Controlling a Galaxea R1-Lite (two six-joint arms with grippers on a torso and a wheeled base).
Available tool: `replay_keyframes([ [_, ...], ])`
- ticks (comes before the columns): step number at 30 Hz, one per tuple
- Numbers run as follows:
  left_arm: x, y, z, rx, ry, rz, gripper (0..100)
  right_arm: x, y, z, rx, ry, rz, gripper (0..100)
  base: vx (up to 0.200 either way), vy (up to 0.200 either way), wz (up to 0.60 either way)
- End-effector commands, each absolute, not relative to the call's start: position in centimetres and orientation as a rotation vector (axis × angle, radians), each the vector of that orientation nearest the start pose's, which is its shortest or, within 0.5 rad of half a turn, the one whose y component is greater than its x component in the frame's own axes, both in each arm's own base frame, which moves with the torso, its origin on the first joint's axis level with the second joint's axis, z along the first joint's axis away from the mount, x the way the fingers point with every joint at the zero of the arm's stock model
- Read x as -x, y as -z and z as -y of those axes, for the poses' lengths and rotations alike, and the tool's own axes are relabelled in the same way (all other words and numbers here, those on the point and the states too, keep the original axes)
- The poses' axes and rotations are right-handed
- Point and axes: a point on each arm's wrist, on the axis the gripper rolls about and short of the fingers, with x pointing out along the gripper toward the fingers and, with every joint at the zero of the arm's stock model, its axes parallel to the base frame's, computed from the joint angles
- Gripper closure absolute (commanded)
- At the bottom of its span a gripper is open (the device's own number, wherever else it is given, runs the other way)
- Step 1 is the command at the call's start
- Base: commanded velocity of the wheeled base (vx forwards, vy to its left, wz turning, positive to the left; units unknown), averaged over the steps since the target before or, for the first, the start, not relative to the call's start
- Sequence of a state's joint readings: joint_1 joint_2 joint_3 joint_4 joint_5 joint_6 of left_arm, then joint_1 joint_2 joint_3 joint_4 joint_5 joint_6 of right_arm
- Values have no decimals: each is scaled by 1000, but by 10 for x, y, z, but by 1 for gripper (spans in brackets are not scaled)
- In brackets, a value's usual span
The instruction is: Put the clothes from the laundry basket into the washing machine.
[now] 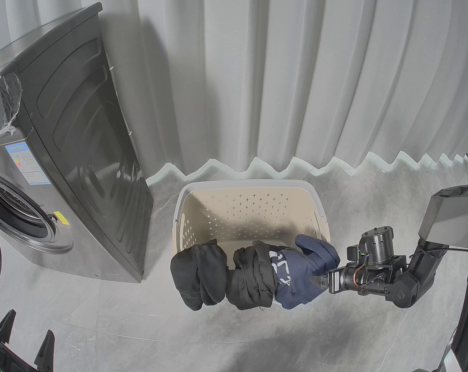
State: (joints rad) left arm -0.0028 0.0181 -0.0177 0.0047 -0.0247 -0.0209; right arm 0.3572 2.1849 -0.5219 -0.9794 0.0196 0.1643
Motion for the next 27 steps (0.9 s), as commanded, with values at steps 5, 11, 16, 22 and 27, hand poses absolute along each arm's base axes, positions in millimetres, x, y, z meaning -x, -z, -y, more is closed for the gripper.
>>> replay_keyframes([
  [5,23,-75,0,22,28,-5,0,-300,18,-120,-35,-327,-696,0,0,0,0],
  [11,23,-75,0,20,28,-5,0,-305,15,-124,-46,-327,-671,0,0,0,0],
  [16,23,-76,0,20,28,-3,0,-309,12,-128,-51,-336,-652,0,0,0,0],
  [22,23,-76,0,22,28,-3,0,-311,15,-130,-51,-337,-654,100,0,0,0],
  [27,23,-76,0,22,28,-3,0,-310,15,-131,-56,-336,-655,100,0,0,0],
])
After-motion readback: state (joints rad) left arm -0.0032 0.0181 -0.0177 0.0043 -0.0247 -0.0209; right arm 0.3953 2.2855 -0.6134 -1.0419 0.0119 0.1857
